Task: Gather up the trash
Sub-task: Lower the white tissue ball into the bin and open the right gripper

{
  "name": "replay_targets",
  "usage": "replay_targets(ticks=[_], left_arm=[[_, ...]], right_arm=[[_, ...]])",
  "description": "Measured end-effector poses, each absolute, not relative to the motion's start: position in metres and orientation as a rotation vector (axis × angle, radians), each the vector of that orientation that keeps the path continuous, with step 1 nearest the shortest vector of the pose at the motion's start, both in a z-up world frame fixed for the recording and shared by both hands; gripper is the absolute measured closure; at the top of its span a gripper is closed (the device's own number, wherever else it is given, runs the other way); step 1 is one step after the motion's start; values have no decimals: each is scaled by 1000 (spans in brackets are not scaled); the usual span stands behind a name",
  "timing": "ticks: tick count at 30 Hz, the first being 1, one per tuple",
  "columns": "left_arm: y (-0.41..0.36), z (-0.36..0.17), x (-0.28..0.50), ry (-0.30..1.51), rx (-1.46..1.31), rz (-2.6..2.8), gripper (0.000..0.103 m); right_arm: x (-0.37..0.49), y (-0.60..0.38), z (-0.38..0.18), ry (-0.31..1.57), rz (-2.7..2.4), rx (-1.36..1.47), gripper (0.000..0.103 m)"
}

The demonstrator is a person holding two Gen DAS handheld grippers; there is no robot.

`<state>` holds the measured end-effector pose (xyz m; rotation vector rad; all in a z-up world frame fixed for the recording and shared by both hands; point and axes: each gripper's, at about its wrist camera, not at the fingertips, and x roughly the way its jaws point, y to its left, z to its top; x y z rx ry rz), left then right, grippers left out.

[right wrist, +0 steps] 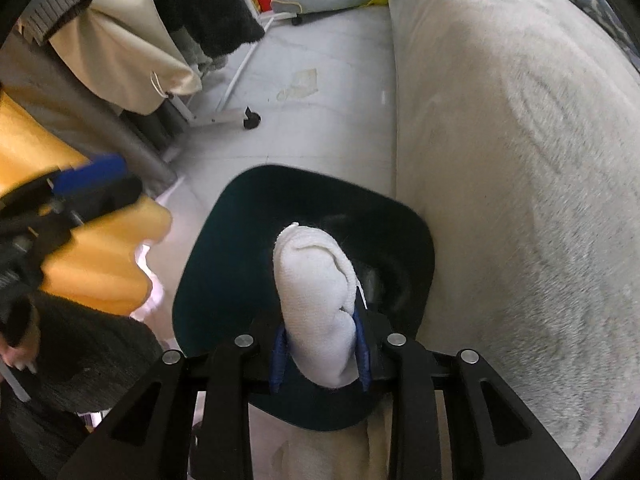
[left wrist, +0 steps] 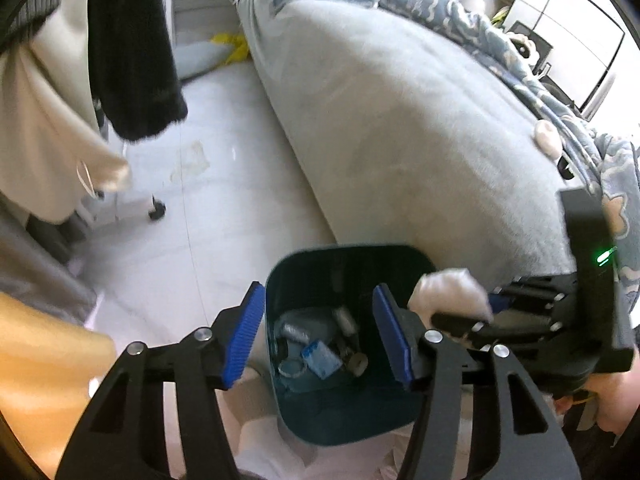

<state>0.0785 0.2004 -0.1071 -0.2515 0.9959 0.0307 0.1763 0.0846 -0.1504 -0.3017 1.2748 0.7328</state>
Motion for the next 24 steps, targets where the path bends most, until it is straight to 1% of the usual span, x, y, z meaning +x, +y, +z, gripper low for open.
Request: replay_targets(ticks=[4, 5, 6, 7, 8, 10, 13, 16, 18, 19, 21, 23, 24], left_arm=[[193, -86, 79, 920, -236, 12, 44], [192, -81, 79, 900, -245, -1, 44], [190, -74, 78, 874, -254, -15, 44], [188, -68, 78, 851, -251, -23, 44], [187, -64, 78, 836, -244, -26, 44], [181, -52, 77, 798, -214, -22, 44], [177, -37, 76, 746, -193, -9, 44], [171, -22, 75, 694, -184, -12, 44], [163, -10, 73, 650, -156, -22, 37], [157, -3, 74, 637, -136, -31, 37], [152, 3, 73, 626, -122, -41, 37], [144, 11, 75, 607, -106, -42, 36], [140, 13, 75, 597, -93, -41, 35]], right_arm=[[177, 81, -160, 1295, 734, -292, 71], [178, 80, -162, 1300, 735, -286, 69], [177, 79, -164, 1303, 735, -281, 65], [177, 77, -166, 1306, 736, -272, 52], [177, 79, -167, 1305, 743, -266, 48], [173, 79, -163, 1283, 765, -264, 47], [170, 78, -149, 1230, 790, -264, 43], [169, 73, -133, 1178, 805, -258, 42], [170, 68, -120, 1144, 806, -255, 42], [171, 64, -113, 1119, 804, -253, 42], [172, 58, -100, 1071, 799, -248, 39], [174, 50, -88, 1023, 800, -240, 32], [174, 46, -83, 1005, 795, -241, 32]])
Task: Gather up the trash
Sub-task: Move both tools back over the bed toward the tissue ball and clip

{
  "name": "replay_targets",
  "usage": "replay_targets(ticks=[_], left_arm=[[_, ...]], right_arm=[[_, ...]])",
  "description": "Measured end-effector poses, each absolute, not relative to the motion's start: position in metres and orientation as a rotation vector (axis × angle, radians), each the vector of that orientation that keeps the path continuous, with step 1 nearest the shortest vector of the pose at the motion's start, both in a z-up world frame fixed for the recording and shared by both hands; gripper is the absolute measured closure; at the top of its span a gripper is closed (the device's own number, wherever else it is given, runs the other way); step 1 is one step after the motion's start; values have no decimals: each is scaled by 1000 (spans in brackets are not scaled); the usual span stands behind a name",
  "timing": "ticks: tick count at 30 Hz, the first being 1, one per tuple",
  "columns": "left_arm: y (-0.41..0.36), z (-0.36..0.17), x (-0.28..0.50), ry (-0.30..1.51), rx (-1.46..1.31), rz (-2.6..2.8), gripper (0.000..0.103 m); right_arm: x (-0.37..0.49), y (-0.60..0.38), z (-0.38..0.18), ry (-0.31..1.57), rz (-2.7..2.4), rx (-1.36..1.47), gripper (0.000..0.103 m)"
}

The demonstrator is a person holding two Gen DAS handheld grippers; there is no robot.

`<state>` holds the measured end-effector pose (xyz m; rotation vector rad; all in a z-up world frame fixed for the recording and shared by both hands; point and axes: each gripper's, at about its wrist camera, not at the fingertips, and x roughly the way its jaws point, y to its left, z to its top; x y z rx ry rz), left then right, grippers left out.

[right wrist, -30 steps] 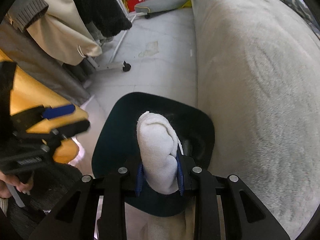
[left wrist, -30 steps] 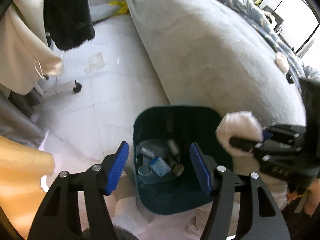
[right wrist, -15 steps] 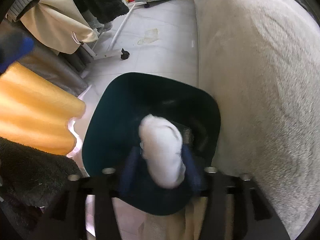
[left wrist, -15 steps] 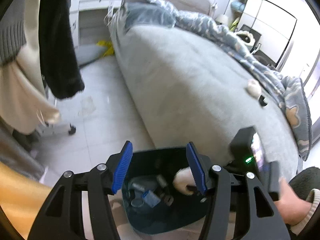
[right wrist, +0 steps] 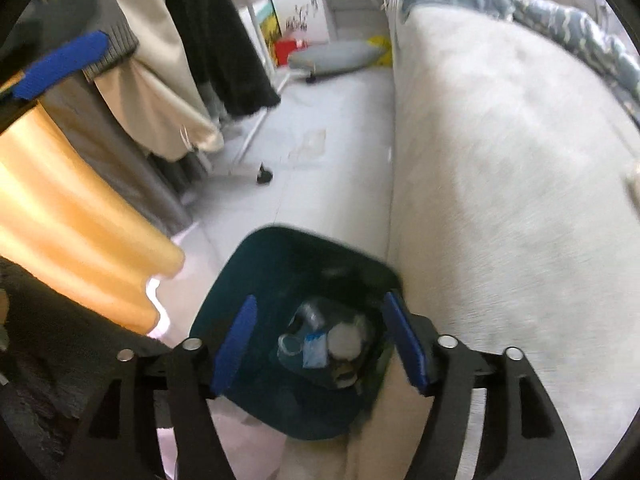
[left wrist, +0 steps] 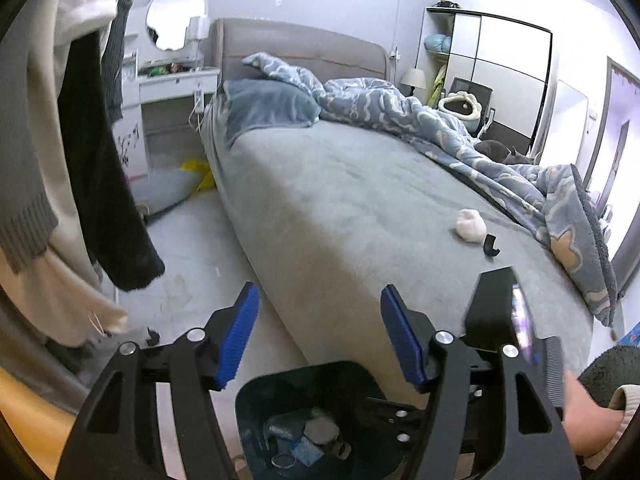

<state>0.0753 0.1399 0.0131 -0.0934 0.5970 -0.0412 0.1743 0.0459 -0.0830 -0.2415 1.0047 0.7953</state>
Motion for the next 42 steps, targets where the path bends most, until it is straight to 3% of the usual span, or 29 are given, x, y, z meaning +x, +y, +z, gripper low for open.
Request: replay_targets(ticks=[4, 13, 23, 42], left_arm=[[115, 27, 81, 548, -34, -35, 17], [78, 51, 94, 459, -63, -102, 10], [37, 53, 125, 449, -76, -180, 5], [-4, 13, 180, 538, -90, -228, 5]], right_arm=[[181, 23, -69, 964, 772, -231, 29], [201, -37, -41, 877, 712, -217, 16], [223, -106, -32, 823, 657, -212, 7], [266, -183, -39, 789, 618, -231, 7]])
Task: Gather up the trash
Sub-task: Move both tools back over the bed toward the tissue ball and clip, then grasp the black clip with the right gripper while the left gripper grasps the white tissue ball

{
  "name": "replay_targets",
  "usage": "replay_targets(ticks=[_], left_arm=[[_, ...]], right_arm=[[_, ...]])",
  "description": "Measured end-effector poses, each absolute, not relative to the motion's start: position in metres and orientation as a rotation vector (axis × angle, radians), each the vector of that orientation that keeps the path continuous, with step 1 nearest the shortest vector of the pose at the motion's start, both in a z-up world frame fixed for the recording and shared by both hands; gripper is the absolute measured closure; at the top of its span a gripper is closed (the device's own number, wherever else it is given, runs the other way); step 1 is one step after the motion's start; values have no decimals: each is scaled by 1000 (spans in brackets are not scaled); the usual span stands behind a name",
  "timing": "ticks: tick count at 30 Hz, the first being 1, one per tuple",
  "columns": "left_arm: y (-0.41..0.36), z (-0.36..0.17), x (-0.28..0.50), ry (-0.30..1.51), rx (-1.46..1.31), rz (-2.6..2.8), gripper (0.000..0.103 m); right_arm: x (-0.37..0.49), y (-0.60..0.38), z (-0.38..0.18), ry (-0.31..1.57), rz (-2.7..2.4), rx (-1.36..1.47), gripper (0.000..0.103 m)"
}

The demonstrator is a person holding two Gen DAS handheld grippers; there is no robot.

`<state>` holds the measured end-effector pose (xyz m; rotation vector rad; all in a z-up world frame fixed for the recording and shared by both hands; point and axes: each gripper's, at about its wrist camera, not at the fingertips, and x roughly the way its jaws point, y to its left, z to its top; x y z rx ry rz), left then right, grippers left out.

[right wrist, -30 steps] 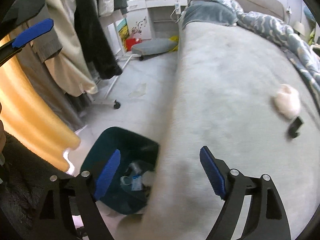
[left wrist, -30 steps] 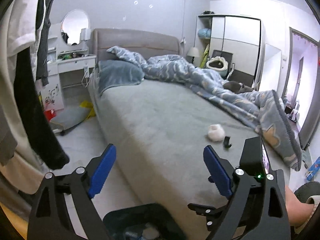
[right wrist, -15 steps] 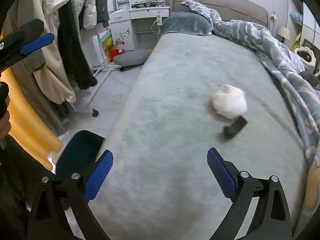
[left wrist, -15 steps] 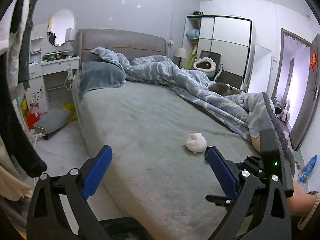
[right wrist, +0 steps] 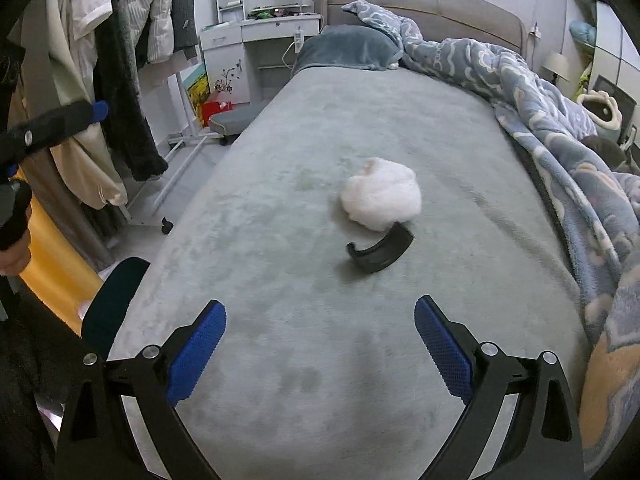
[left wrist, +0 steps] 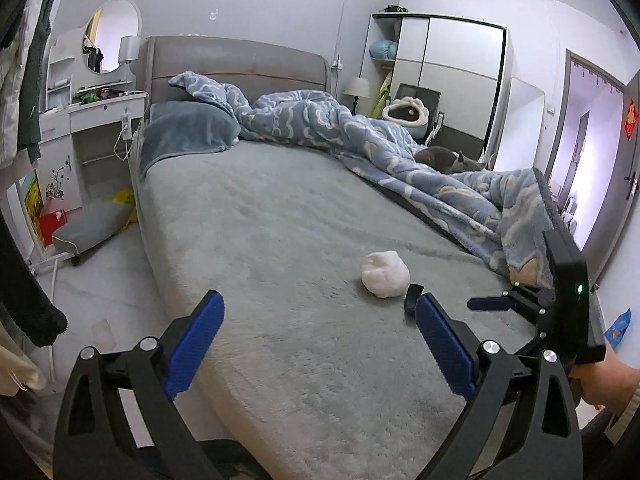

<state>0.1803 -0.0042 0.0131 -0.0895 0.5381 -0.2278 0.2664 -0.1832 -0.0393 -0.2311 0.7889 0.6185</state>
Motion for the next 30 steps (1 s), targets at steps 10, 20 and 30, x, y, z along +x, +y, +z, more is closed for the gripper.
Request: replay_targets(ticks=[10, 20, 30], left_arm=[[-26, -1, 203, 575, -42, -253, 5], [-30, -4, 219, 579, -12, -250, 5], [-37, -8, 244, 610, -19, -275, 5]], right_arm=[[295, -202, -38, 767, 641, -171, 7], [315, -201, -43, 789, 710, -154, 19], [330, -196, -52, 807, 721, -180, 26]])
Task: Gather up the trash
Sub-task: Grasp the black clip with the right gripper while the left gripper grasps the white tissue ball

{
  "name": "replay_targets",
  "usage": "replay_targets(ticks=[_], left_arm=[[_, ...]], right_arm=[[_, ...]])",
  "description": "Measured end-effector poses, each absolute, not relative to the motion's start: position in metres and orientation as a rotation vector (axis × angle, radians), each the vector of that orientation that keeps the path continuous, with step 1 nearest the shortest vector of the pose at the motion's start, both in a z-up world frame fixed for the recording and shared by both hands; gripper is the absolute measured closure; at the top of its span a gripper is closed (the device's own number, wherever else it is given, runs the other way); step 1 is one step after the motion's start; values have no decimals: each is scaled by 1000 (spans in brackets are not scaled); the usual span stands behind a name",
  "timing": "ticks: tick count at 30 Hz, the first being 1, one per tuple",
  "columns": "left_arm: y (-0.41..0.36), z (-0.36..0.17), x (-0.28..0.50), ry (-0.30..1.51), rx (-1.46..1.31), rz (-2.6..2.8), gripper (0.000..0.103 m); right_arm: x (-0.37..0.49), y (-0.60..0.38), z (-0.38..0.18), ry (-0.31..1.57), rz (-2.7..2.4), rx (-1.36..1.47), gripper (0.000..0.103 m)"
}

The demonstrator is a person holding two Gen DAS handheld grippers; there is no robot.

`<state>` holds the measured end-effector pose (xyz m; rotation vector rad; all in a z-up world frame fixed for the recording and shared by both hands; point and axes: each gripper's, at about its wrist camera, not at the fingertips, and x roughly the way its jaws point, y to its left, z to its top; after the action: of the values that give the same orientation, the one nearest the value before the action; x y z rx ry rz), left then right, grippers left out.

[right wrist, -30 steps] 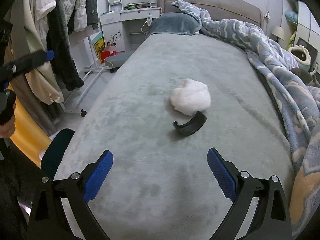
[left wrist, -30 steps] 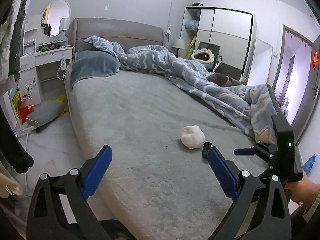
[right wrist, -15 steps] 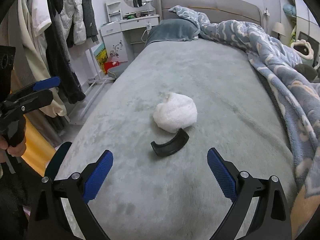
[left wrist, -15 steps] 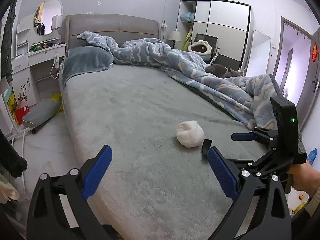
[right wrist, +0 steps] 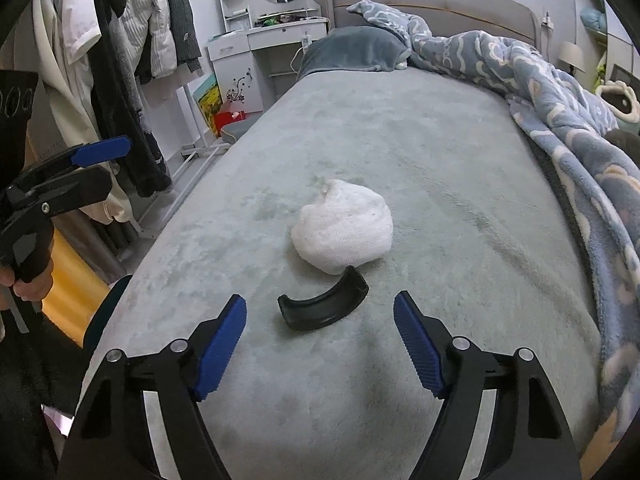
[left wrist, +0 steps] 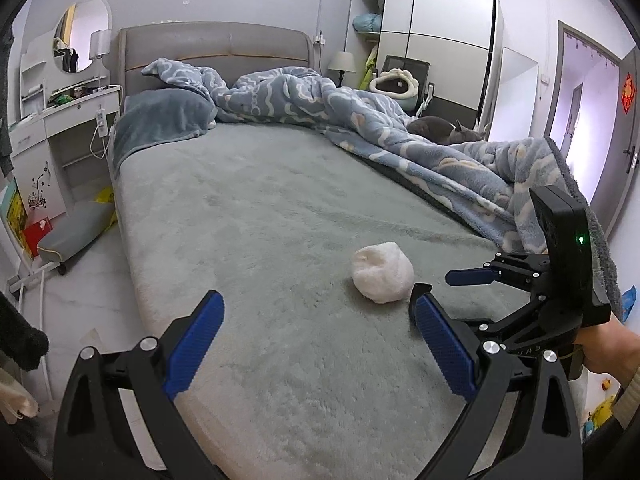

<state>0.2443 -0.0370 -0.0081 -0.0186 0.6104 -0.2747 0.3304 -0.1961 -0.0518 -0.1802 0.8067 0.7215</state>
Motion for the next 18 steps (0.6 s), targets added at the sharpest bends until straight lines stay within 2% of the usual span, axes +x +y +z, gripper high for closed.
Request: replay_targets(ticks=[7, 14, 18], left_arm=[[-47, -11, 263, 624, -23, -303, 5], [-56, -14, 276, 644, -21, -321, 5], [-62, -16, 285, 648, -35, -334, 5]], right_arm=[[341, -188, -60, 813, 720, -230, 29], [350, -184, -70, 841, 746, -249, 49], [350, -183, -70, 844, 754, -249, 54]])
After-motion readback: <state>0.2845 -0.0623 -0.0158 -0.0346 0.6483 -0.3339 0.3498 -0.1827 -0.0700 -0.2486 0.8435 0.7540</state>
